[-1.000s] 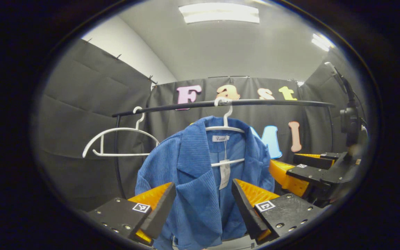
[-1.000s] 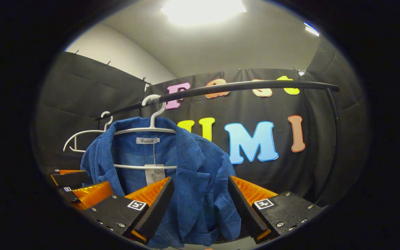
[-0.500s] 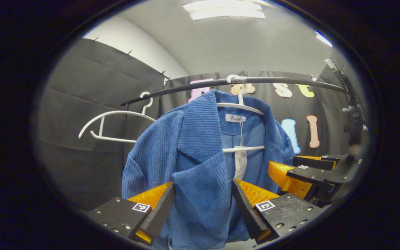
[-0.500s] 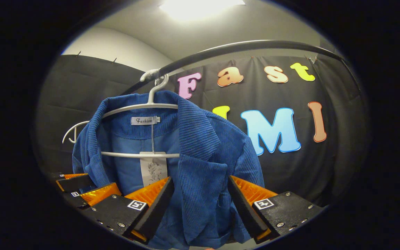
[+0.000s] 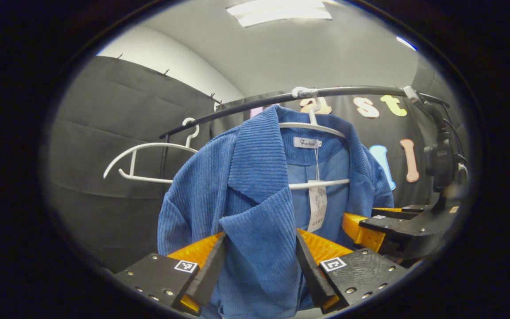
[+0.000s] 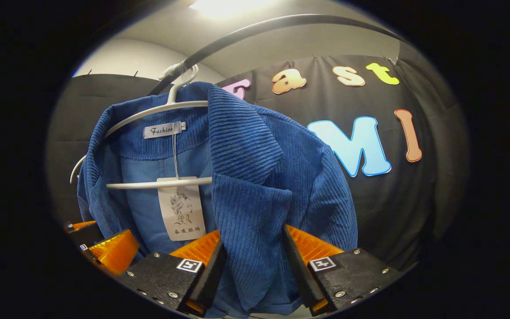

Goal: Grasp the clothes on the hanger with both hands and then place them into the laundry hamper below.

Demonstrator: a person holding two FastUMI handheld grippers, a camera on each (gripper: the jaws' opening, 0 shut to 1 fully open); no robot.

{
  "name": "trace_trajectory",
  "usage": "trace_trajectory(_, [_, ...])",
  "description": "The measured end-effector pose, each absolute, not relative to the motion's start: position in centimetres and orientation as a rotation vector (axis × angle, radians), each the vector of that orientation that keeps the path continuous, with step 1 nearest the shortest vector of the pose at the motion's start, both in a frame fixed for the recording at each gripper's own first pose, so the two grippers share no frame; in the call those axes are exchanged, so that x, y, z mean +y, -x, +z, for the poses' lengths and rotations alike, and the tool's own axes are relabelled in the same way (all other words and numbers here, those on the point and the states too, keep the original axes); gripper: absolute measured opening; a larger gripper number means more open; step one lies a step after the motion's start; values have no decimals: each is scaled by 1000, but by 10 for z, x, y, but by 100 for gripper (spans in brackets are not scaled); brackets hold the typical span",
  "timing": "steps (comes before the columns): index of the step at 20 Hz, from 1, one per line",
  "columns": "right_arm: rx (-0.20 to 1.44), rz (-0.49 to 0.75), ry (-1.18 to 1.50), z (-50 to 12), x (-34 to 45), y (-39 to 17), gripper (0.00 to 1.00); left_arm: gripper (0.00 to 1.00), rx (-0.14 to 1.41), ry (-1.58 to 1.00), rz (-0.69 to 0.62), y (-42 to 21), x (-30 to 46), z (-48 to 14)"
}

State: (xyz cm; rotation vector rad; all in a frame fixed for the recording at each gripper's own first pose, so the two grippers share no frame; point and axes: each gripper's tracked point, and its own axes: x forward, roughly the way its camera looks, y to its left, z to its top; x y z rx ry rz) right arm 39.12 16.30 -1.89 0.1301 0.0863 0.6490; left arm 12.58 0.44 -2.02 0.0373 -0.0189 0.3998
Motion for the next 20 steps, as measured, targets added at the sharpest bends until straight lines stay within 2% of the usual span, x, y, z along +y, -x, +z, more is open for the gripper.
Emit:
trace_trajectory(1, [89,661,-130,-19,165,-391,67,81,-11,-37,413,-127,8,-22])
trace_trajectory(2, [88,664,-125,-18,165,-390,50,70,2,-32,413,-124,6,-24])
trace_trajectory(3, [81,660,-112,-16,162,-391,41,59,12,-31,412,-124,5,-25])
trace_trajectory(5, [54,655,-99,-10,157,-390,6,36,18,-28,404,-122,4,-25])
trace_trajectory(7, [27,656,-94,-5,154,-385,3,14,6,-31,417,-118,6,-21])
trace_trajectory(15, [-121,595,-82,49,127,-374,3,0,-26,-29,355,-99,-3,7])
trace_trajectory(17, [-148,586,-81,62,121,-371,1,7,-58,-39,342,-87,-3,27])
trace_trajectory(20, [-185,565,-100,82,110,-370,2,7,-97,-52,353,-73,4,53])
